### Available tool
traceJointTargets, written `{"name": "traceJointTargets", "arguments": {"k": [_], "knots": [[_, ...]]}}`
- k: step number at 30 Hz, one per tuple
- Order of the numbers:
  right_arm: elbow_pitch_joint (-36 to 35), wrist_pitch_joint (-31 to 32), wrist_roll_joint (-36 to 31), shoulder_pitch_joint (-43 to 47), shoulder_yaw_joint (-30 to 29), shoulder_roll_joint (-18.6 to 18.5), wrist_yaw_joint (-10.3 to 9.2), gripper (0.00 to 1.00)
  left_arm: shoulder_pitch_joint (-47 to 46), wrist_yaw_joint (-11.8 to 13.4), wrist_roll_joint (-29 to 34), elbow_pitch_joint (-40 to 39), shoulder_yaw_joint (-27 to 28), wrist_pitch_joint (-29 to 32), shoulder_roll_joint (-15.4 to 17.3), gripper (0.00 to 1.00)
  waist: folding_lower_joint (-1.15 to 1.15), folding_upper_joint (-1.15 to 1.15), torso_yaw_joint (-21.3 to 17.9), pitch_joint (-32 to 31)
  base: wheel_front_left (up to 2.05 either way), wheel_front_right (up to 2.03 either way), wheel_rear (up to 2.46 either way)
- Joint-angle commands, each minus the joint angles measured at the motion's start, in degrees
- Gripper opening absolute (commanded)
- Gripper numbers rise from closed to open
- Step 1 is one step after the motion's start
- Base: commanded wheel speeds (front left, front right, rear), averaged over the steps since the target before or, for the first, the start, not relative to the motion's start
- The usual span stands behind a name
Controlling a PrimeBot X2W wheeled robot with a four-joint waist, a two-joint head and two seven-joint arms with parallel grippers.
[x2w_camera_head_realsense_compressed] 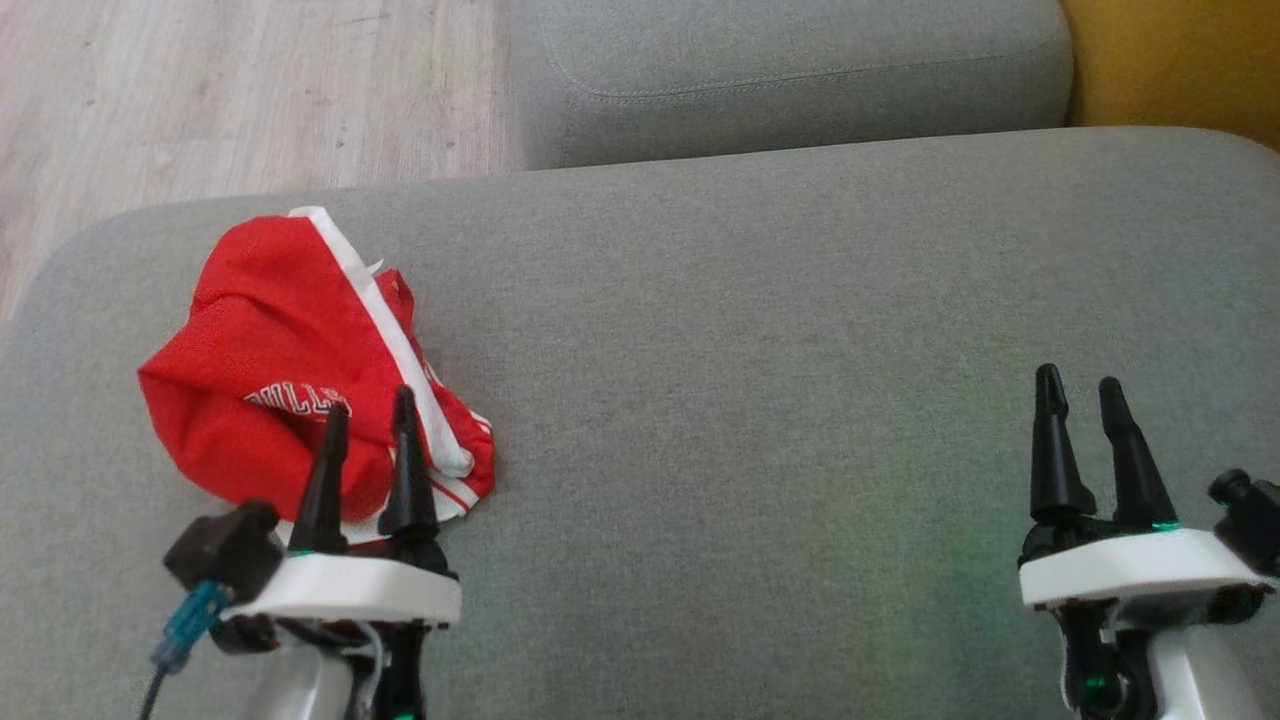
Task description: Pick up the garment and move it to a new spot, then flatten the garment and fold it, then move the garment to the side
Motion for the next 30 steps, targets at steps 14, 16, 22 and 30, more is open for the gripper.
{"name": "traceJointTargets", "arguments": {"k": [14,16,22,30], "knots": [[-3.38,-3.18,-13.59,-1.29,2.02,-0.46,-0.03,1.0,-5.07,4.06,10.6,0.15,-5.59,-2.89,2.98,1.0,0.0,0.0,0.03,0.0,0.0,0.0,0.0],[-3.55,-3.52,-15.28,-1.26,2.15,-0.46,-0.03,1.0,-5.67,4.52,12.33,0.65,-6.54,-3.22,3.3,1.0,0.0,0.0,0.08,0.2,0.0,0.0,0.0],[-4.0,-4.53,-20.25,-1.27,2.83,-0.48,-0.03,1.0,-7.17,6.32,16.76,1.25,-8.98,-4.23,4.03,1.0,0.0,0.0,0.09,0.6,0.0,0.0,0.0],[-3.98,-5.88,-26.87,-1.16,3.39,-0.5,-0.04,1.0,-7.5,7.5,19.58,2.5,-11.19,-5.57,3.86,1.0,0.0,0.0,0.26,0.33,0.0,0.0,0.0]]}}
